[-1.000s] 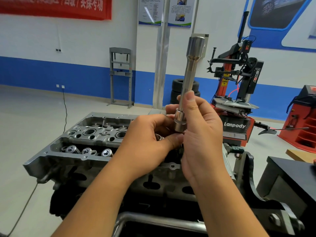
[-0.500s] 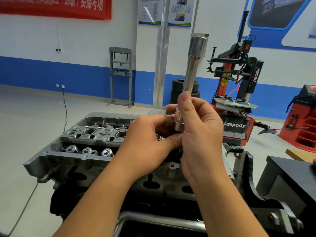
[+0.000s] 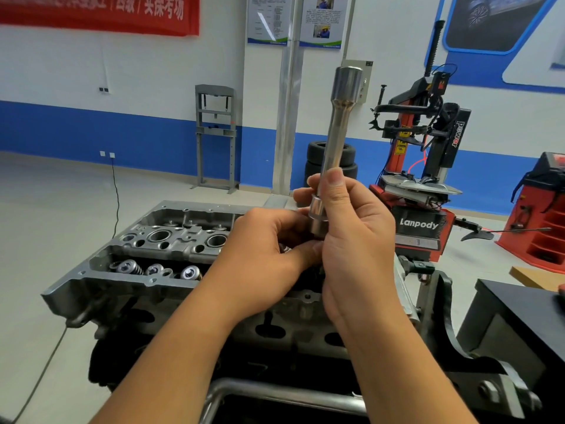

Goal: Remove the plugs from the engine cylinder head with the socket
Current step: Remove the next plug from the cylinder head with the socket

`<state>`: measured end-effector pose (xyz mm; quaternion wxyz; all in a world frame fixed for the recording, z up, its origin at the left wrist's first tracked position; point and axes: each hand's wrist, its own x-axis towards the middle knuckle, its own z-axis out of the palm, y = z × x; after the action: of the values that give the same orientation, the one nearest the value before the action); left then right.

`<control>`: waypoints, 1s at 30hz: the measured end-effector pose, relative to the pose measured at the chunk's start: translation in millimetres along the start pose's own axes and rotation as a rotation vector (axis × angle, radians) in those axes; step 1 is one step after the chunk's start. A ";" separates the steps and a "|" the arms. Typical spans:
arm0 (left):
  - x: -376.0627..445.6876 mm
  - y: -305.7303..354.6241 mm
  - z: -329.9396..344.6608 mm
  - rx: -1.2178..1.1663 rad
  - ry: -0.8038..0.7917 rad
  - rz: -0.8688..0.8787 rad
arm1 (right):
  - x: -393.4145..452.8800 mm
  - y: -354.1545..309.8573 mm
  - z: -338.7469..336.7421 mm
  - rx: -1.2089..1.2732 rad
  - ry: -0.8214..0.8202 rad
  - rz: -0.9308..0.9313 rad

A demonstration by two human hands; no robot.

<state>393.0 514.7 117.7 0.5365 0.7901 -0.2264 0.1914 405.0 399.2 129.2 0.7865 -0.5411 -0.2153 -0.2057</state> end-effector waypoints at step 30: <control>-0.7 2.7 4.0 0.121 0.104 0.057 | 0.3 2.8 -1.1 -0.027 0.044 -0.055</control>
<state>391.2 510.2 118.0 0.4933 0.8033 -0.2087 0.2604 406.9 399.0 126.9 0.7778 -0.5409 -0.2101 -0.2417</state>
